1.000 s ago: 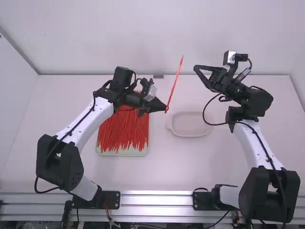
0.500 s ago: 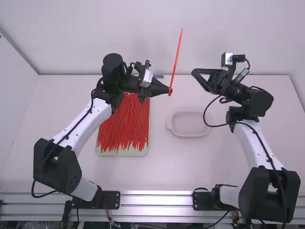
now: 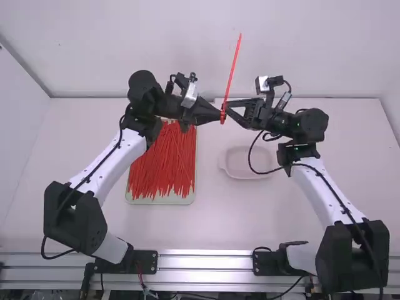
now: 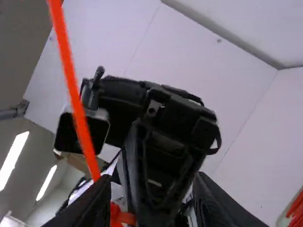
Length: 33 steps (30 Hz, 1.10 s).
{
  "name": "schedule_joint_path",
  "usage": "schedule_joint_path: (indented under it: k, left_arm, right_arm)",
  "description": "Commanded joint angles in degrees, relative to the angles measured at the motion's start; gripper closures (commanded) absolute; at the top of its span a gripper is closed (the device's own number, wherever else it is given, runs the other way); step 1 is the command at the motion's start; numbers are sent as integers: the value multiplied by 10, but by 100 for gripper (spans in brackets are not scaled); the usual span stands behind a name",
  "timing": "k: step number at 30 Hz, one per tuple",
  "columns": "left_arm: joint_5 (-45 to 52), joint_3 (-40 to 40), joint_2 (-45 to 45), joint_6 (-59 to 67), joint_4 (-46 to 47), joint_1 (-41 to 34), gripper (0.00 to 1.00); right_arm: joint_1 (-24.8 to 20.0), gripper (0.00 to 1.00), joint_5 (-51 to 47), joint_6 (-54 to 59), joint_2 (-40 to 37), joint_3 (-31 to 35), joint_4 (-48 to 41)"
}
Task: Fasten the cable tie
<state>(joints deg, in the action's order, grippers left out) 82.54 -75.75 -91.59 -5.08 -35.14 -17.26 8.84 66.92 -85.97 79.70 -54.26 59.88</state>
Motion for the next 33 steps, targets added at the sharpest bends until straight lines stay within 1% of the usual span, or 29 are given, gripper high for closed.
schedule_joint_path:
  k: [1,2,4,9,13,16,21,23,29,33]
  left_arm:
    - [5,2,16,0,18,-1,98]
    - [4,2,16,25,48,-1,98]
    - [4,2,16,50,77,-6,98]
    - [13,2,17,45,87,0,98]
    - [21,2,17,30,68,4,98]
    - [21,2,17,3,37,0,98]
    - [20,2,17,-1,11,0,98]
    - [21,2,17,-1,5,2,98]
    - [19,2,17,0,10,0,98]
    - [19,2,17,0,11,0,98]
  right_arm:
    - [6,57,-6,18,-12,-13,14]
    - [6,58,-8,18,-12,-13,14]
    - [2,58,-6,18,-12,-13,14]
    - [2,58,5,-1,-12,-13,14]
    - [-9,58,17,-1,-12,-13,16]
    - [-19,57,23,-14,-12,-13,17]
    - [-30,56,27,-20,-12,-13,18]
    - [-35,55,33,-28,-12,-13,39]
    - [-21,55,31,-55,-12,-13,95]
    - [-13,55,22,-50,-12,-13,87]
